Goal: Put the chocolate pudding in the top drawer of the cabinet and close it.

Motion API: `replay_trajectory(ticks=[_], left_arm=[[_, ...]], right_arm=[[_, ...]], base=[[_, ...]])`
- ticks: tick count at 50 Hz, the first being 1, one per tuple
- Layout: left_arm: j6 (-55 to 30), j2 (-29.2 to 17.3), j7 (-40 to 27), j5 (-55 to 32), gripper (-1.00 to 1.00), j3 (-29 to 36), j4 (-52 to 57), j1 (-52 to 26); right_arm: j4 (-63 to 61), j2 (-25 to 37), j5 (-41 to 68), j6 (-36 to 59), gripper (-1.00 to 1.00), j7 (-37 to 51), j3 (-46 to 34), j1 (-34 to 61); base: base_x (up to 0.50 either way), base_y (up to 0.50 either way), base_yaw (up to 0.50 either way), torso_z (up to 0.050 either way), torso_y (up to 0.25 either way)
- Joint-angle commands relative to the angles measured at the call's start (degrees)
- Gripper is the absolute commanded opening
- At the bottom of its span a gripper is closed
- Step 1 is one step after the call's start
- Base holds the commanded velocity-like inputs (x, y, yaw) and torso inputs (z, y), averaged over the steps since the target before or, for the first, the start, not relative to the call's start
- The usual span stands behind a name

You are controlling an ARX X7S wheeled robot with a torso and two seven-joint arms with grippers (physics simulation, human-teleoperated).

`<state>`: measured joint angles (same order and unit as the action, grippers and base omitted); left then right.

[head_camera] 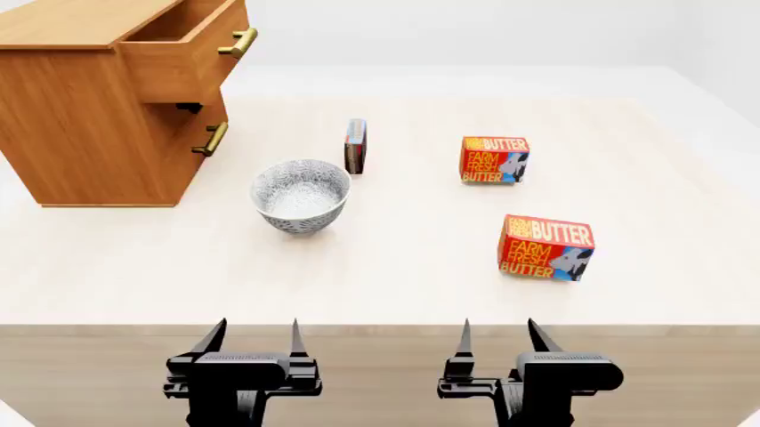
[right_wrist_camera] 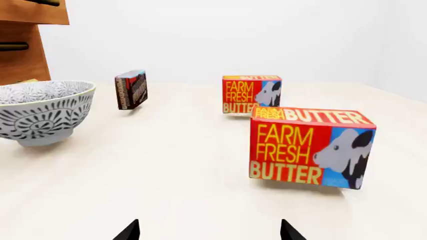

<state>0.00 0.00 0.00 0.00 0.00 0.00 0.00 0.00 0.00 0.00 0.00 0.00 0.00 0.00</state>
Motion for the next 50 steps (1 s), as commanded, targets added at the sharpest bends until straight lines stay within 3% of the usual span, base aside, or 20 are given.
replay_trajectory(ticks=[1,10,35,50], left_arm=[[-0.6,-0.9,-0.5,-1.6,1.00,1.0,0.1,-0.1],[-0.5,-2.3,-1.7,-4.8,1.00,2.3,-0.4,-0.8],[1.7,-4.9,-3.3,-5.8,1.00,5.9,-0.3,-0.5],[1.0,-6.0,-3.8,-7.5,1.00,7.0,1.9,-0.7]], right_arm=[[0.1,0.9,1.1,0.0,1.00,1.0,-1.0,0.0],[0.4,2.9,1.3,0.6,1.00,2.1,-3.8,0.4],[0.3,4.7,4.1,0.2,1.00,4.5,-5.3,0.2],[-0.7,5.6,5.0,2.9,1.00,6.0,-6.3,1.0]], base=[[0.00,0.00,0.00,0.000,0.000],[0.00,0.02,0.00,0.000,0.000],[0.00,0.46,0.00,0.000,0.000],[0.00,0.00,0.00,0.048,0.000]])
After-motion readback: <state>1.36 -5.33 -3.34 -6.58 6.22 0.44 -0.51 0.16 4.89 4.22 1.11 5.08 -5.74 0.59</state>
